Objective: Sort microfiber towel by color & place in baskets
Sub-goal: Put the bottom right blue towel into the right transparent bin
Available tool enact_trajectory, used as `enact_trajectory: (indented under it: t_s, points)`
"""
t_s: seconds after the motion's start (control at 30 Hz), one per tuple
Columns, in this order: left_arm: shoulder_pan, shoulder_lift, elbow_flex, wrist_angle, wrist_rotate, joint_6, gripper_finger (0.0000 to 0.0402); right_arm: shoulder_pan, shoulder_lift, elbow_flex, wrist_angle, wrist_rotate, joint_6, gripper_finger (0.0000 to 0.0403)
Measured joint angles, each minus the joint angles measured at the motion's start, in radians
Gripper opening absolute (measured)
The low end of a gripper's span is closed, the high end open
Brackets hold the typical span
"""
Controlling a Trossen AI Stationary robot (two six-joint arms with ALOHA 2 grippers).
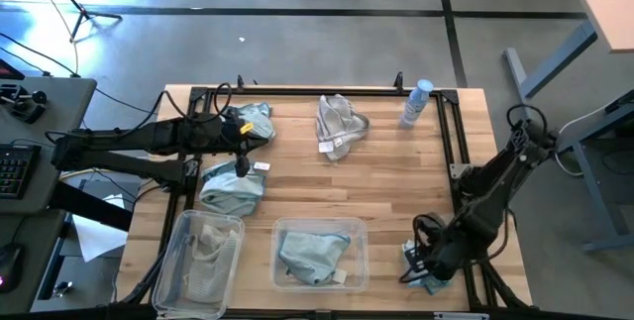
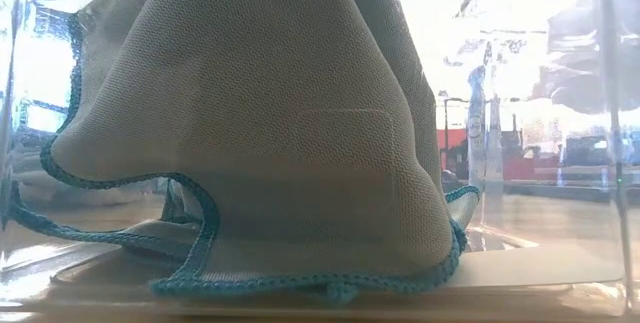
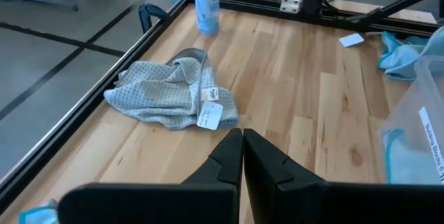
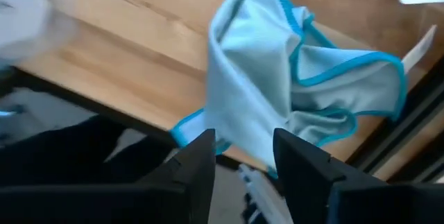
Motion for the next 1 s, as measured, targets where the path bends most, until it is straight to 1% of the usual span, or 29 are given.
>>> enact_trajectory:
  t_s: [0.1,0.27,0.4,0.47,0.53,0.6,0.63,0.67,0.7,0.77,0.83,0.87,0.93,1.0]
  points:
    - [0.0,0.0,0.0,0.022,0.0,-0.011,0.0,0.0,0.041,0.0,-0.001,-0.009,-0.057,0.015]
    - [0.0,0.0,0.0,0.051,0.0,-0.024,0.0,0.0,0.119,0.0,0.023,-0.018,-0.18,0.0151]
    - [0.0,0.0,0.0,0.067,0.0,-0.027,0.0,0.0,0.183,0.0,0.028,-0.082,-0.237,0.0151]
    - [0.0,0.0,0.0,0.069,0.0,-0.027,0.0,0.0,0.21,0.0,0.026,-0.097,-0.248,0.0146]
    - [0.0,0.0,0.0,0.07,0.0,-0.026,0.0,0.005,0.227,0.0,0.027,-0.095,-0.244,0.0128]
    - [0.0,0.0,0.0,0.07,0.0,-0.027,0.0,0.006,0.225,0.0,0.031,-0.085,-0.242,0.0088]
    - [0.0,0.0,0.0,0.07,0.0,-0.027,0.0,0.006,0.217,0.0,0.03,-0.077,-0.24,0.006]
    - [0.0,0.0,0.0,0.07,0.0,-0.027,0.0,0.01,0.204,0.0,0.026,-0.061,-0.234,0.0032]
    - [0.0,0.0,0.0,0.073,0.0,-0.026,0.0,0.013,0.185,0.0,0.02,-0.035,-0.226,0.0017]
    - [0.0,0.0,0.0,0.078,0.0,-0.026,0.0,0.02,0.14,0.004,-0.023,0.03,-0.176,0.0017]
    - [0.0,0.001,0.0,0.093,0.0,-0.026,0.0,0.03,0.096,0.026,-0.112,0.094,-0.119,0.0017]
    - [0.0,0.001,0.0,0.099,0.0,-0.027,0.0,0.036,0.074,0.049,-0.161,0.133,-0.097,0.0011]
    - [0.0,0.001,0.0,0.108,0.0,-0.027,0.0,0.052,0.032,0.102,-0.27,0.222,-0.062,0.0004]
    - [0.0,0.001,0.0,0.122,0.0,-0.026,0.0,0.068,0.005,0.166,-0.4,0.334,-0.033,0.0007]
